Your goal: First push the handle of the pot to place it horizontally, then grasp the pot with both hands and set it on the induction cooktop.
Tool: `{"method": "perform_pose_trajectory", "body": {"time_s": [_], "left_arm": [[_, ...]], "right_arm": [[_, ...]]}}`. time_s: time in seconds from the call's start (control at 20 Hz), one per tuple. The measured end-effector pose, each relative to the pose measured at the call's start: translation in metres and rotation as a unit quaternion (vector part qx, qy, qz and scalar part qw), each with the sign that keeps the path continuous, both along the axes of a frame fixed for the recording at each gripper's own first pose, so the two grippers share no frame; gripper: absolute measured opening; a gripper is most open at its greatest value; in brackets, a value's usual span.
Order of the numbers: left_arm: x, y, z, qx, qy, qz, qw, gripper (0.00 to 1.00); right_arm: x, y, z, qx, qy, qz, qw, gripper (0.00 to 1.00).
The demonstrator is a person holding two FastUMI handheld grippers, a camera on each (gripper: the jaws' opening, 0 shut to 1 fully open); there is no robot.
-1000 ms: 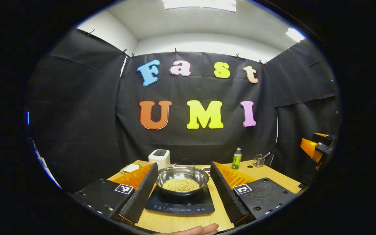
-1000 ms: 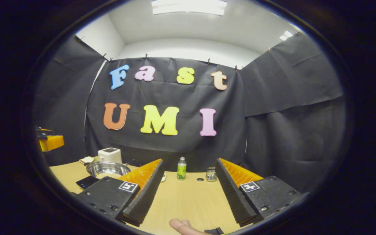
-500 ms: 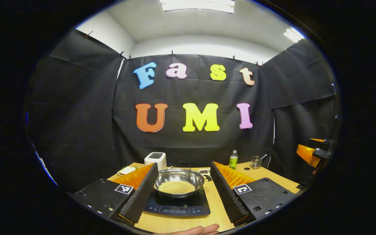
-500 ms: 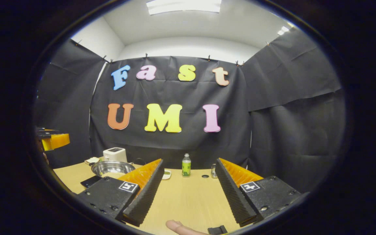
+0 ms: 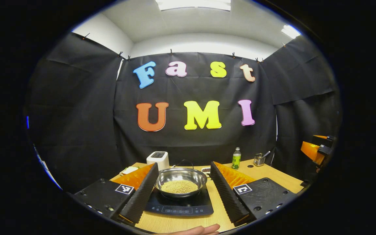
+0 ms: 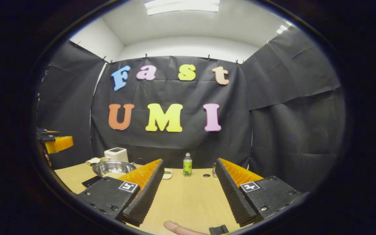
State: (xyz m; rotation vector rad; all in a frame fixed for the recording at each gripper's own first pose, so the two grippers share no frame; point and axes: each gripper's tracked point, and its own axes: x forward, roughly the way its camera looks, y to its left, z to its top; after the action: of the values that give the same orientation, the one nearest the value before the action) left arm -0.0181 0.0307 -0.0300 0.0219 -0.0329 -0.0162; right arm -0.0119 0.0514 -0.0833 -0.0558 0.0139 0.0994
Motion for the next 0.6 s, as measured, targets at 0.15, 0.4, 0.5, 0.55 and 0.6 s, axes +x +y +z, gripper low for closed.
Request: {"method": "perform_pose_trajectory", "body": {"time_s": [0.15, 0.4, 0.5, 0.55, 0.6], "left_arm": [[0.0011, 0.0000, -0.0031, -0.001, 0.005, 0.000, 1.000, 0.95], [0.0021, -0.0089, -0.0047, -0.006, 0.007, -0.006, 1.000, 0.95], [0.0009, -0.0076, -0.0065, -0.003, 0.007, -0.004, 1.000, 0.94], [0.0009, -0.0075, -0.0070, -0.002, 0.007, -0.003, 1.000, 0.94], [0.0019, -0.0079, -0.0077, -0.002, 0.008, -0.004, 1.000, 0.94]], "right_arm": [[-0.0004, 0.0014, -0.0009, 0.005, 0.001, 0.004, 1.000, 0.97], [0.0000, 0.0034, -0.0055, 0.010, 0.007, 0.013, 1.000, 0.97], [0.0004, 0.0010, -0.0070, 0.012, 0.008, 0.012, 1.000, 0.97], [0.0007, 0.0003, -0.0080, 0.013, 0.009, 0.011, 1.000, 0.97], [0.0005, -0.0005, -0.0084, 0.014, 0.009, 0.010, 1.000, 0.97]]}}
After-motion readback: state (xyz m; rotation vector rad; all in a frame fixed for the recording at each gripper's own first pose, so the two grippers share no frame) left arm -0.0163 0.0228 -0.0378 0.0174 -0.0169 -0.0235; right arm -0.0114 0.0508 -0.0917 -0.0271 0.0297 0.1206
